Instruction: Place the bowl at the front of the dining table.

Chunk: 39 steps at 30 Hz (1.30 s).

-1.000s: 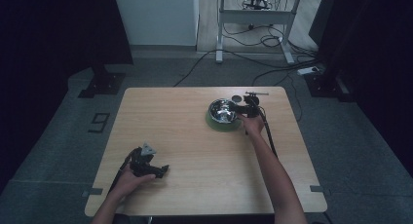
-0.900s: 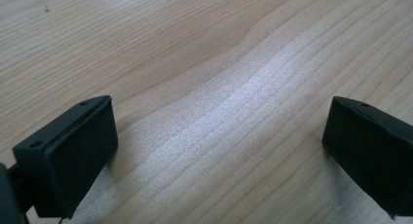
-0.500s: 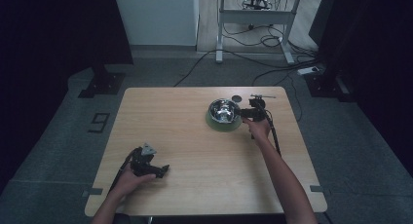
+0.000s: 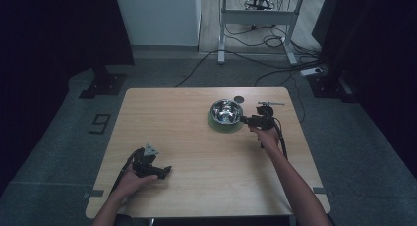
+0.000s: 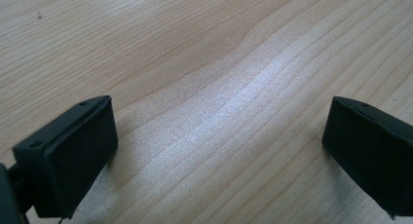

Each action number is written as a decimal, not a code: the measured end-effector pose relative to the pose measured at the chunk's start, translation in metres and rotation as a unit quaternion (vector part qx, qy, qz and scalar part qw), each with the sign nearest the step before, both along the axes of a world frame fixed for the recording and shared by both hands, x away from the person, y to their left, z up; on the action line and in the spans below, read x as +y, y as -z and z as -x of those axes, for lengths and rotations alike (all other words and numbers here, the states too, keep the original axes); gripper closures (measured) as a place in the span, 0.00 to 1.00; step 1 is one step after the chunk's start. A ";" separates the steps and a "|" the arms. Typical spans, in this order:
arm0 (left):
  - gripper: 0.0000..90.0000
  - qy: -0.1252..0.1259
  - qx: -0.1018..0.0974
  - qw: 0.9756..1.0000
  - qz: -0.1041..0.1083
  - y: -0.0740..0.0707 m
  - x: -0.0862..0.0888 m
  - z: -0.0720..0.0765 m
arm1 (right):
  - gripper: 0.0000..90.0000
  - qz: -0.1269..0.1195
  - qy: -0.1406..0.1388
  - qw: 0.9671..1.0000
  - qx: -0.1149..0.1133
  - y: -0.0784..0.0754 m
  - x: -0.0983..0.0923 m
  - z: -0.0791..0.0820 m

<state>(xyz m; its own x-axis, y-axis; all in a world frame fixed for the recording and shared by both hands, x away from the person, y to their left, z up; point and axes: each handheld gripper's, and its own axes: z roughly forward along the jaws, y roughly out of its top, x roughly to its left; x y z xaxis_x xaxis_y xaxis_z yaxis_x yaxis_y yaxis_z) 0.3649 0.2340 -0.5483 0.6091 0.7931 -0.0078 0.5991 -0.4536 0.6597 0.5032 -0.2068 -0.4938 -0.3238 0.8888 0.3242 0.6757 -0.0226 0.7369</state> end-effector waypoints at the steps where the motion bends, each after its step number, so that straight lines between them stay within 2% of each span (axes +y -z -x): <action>1: 0.00 0.000 0.000 1.000 0.000 0.000 0.000 0.000 | 0.41 0.000 0.000 1.000 0.000 0.000 0.000 0.000; 3: 0.00 0.000 0.000 1.000 0.000 0.000 0.000 0.000 | 0.40 0.006 -0.009 1.000 0.005 -0.002 -0.001 0.007; 7: 0.00 0.000 0.000 1.000 0.000 0.000 0.000 0.000 | 0.41 0.008 -0.018 1.000 -0.004 -0.003 -0.002 0.018; 10: 0.00 0.000 0.000 1.000 0.000 0.000 0.000 0.000 | 0.40 0.012 -0.023 1.000 0.000 -0.003 -0.001 0.023; 29: 0.00 0.000 0.000 1.000 -0.001 0.000 -0.001 0.000 | 0.41 0.010 -0.049 0.999 -0.007 -0.003 -0.011 0.075; 30: 0.00 0.000 0.000 1.000 -0.001 0.000 -0.001 0.000 | 0.41 0.007 -0.051 0.999 -0.007 -0.002 -0.013 0.082; 39: 0.00 0.000 0.000 1.000 -0.001 0.000 -0.001 0.000 | 0.41 0.014 -0.062 0.998 0.001 0.008 -0.021 0.106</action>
<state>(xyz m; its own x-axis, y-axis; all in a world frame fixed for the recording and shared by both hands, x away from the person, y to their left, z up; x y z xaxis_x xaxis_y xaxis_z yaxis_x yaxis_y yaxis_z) 0.3651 0.2334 -0.5482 0.6086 0.7935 -0.0052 0.5988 -0.4550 0.6591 0.3977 -0.2283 -0.5023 -0.4313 0.8504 0.3014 0.6735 0.0812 0.7347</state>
